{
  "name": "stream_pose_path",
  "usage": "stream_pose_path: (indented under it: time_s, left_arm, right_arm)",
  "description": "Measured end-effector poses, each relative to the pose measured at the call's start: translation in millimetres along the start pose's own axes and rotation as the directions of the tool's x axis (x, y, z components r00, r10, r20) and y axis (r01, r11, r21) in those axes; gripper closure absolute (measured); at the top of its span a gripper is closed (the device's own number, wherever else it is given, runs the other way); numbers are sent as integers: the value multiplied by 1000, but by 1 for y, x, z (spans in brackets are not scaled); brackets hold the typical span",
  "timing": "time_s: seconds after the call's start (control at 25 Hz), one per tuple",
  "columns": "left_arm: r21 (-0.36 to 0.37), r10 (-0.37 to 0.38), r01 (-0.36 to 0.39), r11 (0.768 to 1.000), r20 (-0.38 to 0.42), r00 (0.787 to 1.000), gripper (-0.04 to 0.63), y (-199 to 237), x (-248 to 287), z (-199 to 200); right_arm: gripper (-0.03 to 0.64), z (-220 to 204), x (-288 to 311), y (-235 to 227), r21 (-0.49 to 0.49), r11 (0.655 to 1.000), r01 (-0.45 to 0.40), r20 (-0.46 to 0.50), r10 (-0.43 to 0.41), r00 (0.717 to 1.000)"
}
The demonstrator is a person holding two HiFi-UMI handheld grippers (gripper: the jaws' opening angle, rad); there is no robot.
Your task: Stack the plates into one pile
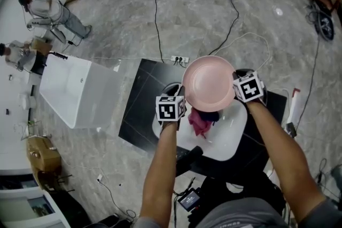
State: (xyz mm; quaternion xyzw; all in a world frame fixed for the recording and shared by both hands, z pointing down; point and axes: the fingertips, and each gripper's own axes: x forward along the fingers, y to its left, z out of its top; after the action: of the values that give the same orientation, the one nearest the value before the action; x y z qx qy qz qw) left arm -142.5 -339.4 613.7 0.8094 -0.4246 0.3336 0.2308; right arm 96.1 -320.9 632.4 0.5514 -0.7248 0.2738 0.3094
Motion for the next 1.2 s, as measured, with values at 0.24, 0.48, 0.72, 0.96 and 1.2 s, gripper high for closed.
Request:
stream_pose_path:
  time_s: [0.24, 0.48, 0.72, 0.96, 1.2]
  left_arm:
    - [9, 9, -9, 1000, 41, 999, 520, 0, -28, 21]
    - [26, 44, -47, 999, 111, 993, 520, 6, -74, 46]
    - [42, 94, -103, 994, 188, 978, 525, 27, -124, 54]
    - [34, 149, -168, 985, 310, 939, 537, 35, -200, 69]
    - [74, 174, -233, 970, 461, 870, 552, 12, -294, 90]
  right_arm:
    - [548, 8, -20, -13, -39, 998, 48, 1, -48, 999]
    - [548, 40, -53, -11, -93, 994, 49, 82, -41, 996]
    - [548, 69, -84, 20, -143, 990, 17, 189, 10, 982]
    - [568, 110, -148, 80, -290, 954, -79, 331, 178, 927]
    - [578, 128, -237, 146, -513, 846, -144, 403, 385, 830]
